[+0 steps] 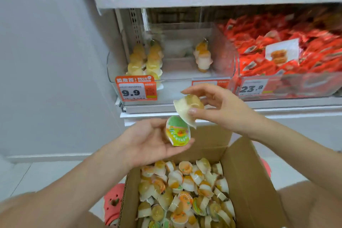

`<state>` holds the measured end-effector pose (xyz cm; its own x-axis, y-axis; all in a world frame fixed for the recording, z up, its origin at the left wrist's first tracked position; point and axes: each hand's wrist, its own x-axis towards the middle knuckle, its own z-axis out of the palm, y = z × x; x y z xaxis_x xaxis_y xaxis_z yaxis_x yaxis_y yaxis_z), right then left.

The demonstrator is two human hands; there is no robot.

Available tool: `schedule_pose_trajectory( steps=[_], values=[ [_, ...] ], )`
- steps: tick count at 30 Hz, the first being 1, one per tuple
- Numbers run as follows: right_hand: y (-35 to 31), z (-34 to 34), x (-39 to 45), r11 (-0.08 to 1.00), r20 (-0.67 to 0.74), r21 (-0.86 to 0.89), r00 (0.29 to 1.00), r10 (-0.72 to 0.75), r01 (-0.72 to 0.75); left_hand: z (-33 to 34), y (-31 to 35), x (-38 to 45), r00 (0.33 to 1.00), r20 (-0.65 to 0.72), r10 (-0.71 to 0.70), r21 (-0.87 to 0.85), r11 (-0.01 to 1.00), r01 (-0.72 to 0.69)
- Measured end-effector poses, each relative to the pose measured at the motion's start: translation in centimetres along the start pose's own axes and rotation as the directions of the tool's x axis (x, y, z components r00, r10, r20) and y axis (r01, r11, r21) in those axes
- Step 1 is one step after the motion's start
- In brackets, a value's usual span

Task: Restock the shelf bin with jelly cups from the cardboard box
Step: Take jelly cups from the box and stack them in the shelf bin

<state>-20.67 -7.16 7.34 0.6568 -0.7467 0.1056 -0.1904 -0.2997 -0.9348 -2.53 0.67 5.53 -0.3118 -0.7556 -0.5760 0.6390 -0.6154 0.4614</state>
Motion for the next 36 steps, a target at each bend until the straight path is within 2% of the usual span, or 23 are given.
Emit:
schedule_pose_trajectory(
  steps=[2,4,6,11,17,23,24,26,27,28,29,30,31,32,33,36],
  values=[
    [-0.8,0.3,-0.3,0.992,0.031,-0.079,0.995,-0.091,0.093,0.7,-0.2,-0.5,0.984,0.160,0.074,-0.024,0.997,-0.071],
    [-0.7,0.5,-0.4,0.989,0.037,-0.080,0.992,-0.118,0.121,0.7,-0.1,-0.8,0.946,0.300,0.122,-0.057,0.992,-0.110],
    [-0.6,0.0,-0.4,0.992,0.033,-0.017,0.991,-0.126,0.127,0.6,0.1,-0.8,0.927,0.338,0.163,-0.121,0.984,-0.129],
    [0.1,-0.9,-0.8,0.990,0.035,0.061,0.991,-0.132,0.130,0.4,0.1,0.3,0.921,0.297,0.252,-0.042,0.967,-0.251],
    [-0.4,-0.8,-0.3,0.987,0.093,-0.009,0.983,-0.159,0.160,1.2,0.3,0.5,0.936,0.257,0.242,-0.061,0.970,-0.234],
    [-1.0,0.4,-0.2,0.983,0.011,-0.052,0.984,-0.178,0.178,1.6,0.2,0.0,0.941,0.249,0.229,-0.021,0.973,-0.231],
    [-1.1,0.6,-0.2,0.983,-0.003,-0.052,0.984,-0.179,0.179,1.6,0.3,-0.2,0.953,0.214,0.214,0.041,0.973,-0.228],
    [-1.4,0.9,0.1,0.987,-0.076,-0.019,0.984,-0.160,0.159,1.8,1.0,-0.6,0.976,0.127,0.177,0.272,0.940,-0.206],
    [-1.7,0.9,0.8,0.990,-0.142,-0.006,0.980,-0.140,0.141,1.9,1.6,-0.9,0.978,0.065,0.198,0.375,0.903,-0.208],
    [-2.1,0.6,1.9,0.991,-0.223,-0.014,0.966,-0.130,0.130,2.0,2.3,-1.1,0.959,-0.020,0.284,0.483,0.842,-0.239],
    [-2.4,0.1,3.4,0.991,-0.305,-0.058,0.942,-0.137,0.125,1.7,3.2,-1.2,0.886,-0.109,0.450,0.639,0.715,-0.285],
    [-2.6,-0.7,5.5,0.985,-0.368,-0.133,0.917,-0.151,0.109,1.1,4.1,-1.3,0.748,-0.149,0.647,0.833,0.490,-0.258],
    [-2.6,-1.5,8.0,0.973,-0.401,-0.220,0.902,-0.160,0.075,0.3,5.1,-1.1,0.588,-0.097,0.803,0.970,0.208,-0.124],
    [-2.5,-2.2,10.7,0.951,-0.412,-0.308,0.898,-0.152,0.019,-0.4,6.2,-1.0,0.480,-0.014,0.877,0.998,-0.013,0.053],
    [-2.2,-2.7,13.4,0.924,-0.409,-0.380,0.903,-0.129,-0.040,-1.2,7.3,-0.8,0.428,0.016,0.904,0.984,-0.090,0.154],
    [0.6,-3.1,20.3,0.848,-0.389,-0.499,0.921,-0.035,-0.179,-2.9,9.8,-0.7,0.404,-0.078,0.911,0.979,-0.006,0.204]
  ],
)
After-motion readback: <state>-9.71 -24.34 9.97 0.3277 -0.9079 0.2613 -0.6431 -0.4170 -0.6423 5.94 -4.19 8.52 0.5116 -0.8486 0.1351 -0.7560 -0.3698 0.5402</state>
